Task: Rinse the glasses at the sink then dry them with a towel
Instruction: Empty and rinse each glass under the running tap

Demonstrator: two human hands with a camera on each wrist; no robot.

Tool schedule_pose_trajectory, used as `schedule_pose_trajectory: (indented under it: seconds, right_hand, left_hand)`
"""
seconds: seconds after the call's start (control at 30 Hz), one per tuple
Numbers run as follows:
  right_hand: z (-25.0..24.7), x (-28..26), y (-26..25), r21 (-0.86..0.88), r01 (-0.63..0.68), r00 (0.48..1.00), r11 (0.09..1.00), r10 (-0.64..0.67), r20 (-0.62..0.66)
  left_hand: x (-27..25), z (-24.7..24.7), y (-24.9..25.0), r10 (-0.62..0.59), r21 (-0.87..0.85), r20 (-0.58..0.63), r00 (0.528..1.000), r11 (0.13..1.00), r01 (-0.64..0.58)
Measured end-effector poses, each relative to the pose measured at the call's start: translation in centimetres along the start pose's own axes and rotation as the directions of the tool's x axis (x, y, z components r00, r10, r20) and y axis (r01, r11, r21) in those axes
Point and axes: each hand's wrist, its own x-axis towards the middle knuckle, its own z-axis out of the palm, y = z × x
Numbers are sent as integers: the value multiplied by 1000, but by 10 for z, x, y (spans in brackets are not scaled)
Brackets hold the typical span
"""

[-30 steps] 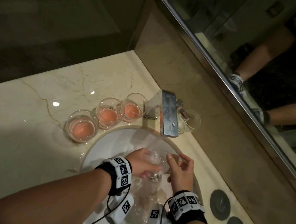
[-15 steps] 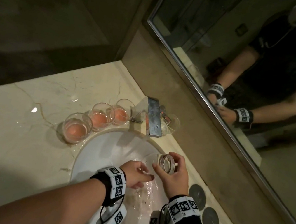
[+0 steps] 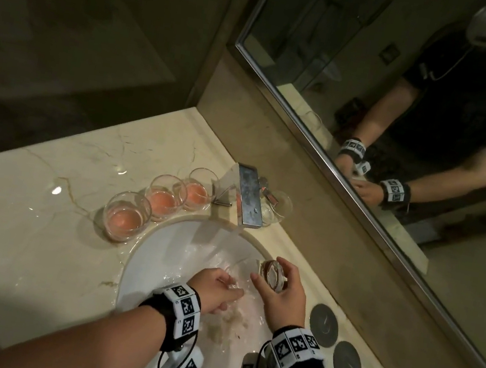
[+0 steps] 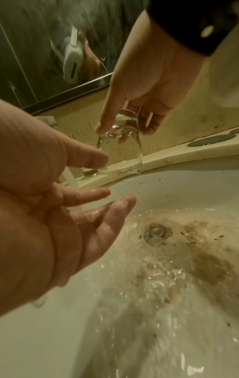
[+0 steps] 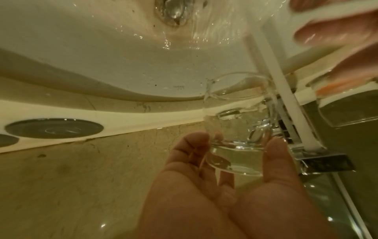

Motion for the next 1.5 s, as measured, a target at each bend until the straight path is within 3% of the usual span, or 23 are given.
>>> schedule_pose_trajectory:
  seconds: [0.13, 0.33, 0.43, 0.47, 0.5, 0.57, 0.6, 0.67, 0.77, 0.83, 0.9, 0.93, 0.97, 1.03, 1.07, 1.17, 1.27, 1.37, 1.5]
  right_hand:
    - [2, 21, 5, -70, -102, 994, 992, 98, -55]
    - [-3, 69, -5, -146, -157, 983, 977, 139, -123]
    - [-5, 72, -4, 46, -286, 946, 957, 290, -145]
    - [-4, 70, -3, 219, -361, 918, 907, 386, -87]
    - [-2, 69, -1, 412, -445, 879, 795, 475, 33]
    - [3, 60, 1, 619, -611, 775, 493, 532, 342]
    - [6, 55, 1, 647, -669, 728, 367, 499, 470]
    - [14, 46, 8, 645, -730, 677, 224, 367, 638]
    - [26, 28, 14, 585, -796, 604, 152, 238, 760]
    - [31, 21, 20, 534, -827, 563, 179, 254, 787]
    - [32, 19, 20, 484, -816, 573, 317, 330, 750]
    - [28, 19, 16, 446, -775, 617, 448, 384, 687]
    - [25, 20, 14, 399, -694, 699, 599, 430, 571]
    - [15, 22, 10, 346, -496, 846, 796, 355, 398]
    - [10, 23, 9, 344, -404, 890, 847, 277, 362]
    - [3, 25, 11, 231, -203, 919, 952, 103, 380]
    - [5, 25, 6, -9, -77, 909, 997, 73, 410]
    - [9, 30, 9, -34, -80, 948, 996, 86, 307]
    - [10, 56, 16, -25, -154, 987, 988, 155, 31]
  left_hand:
    - [3, -12, -13, -85, -19, -57, 995, 996, 84]
    - [15, -25, -22, -129, -81, -93, 987, 989, 121]
    - [12, -25, -18, -137, -84, -79, 987, 988, 130]
    - [11, -25, -16, -121, -83, -62, 991, 990, 116]
    - [12, -25, -13, -94, -88, -41, 995, 992, 90]
    - [8, -23, -4, -10, -86, 19, 1000, 996, 11]
    - [6, -21, 0, 33, -89, 49, 998, 996, -29]
    - [3, -14, 8, 125, -100, 79, 989, 988, -117]
    - [2, -2, 17, 222, -115, 57, 973, 970, -214]
    - [4, 3, 17, 241, -132, 27, 970, 963, -235]
    - [4, 4, 17, 246, -114, -1, 969, 963, -244]
    - [5, 5, 18, 250, -85, -13, 968, 964, -250]
    - [4, 5, 19, 258, -40, -35, 965, 965, -259]
    - [4, 4, 22, 258, 52, -91, 962, 966, -254]
    - [4, 5, 22, 250, 78, -113, 962, 967, -243]
    - [7, 8, 21, 234, 128, -115, 965, 967, -219]
    - [7, 12, 17, 221, 177, -62, 973, 962, -207]
    - [3, 9, 17, 190, 254, 36, 981, 948, -193]
    - [-4, -7, 9, 77, 329, 28, 997, 941, -82]
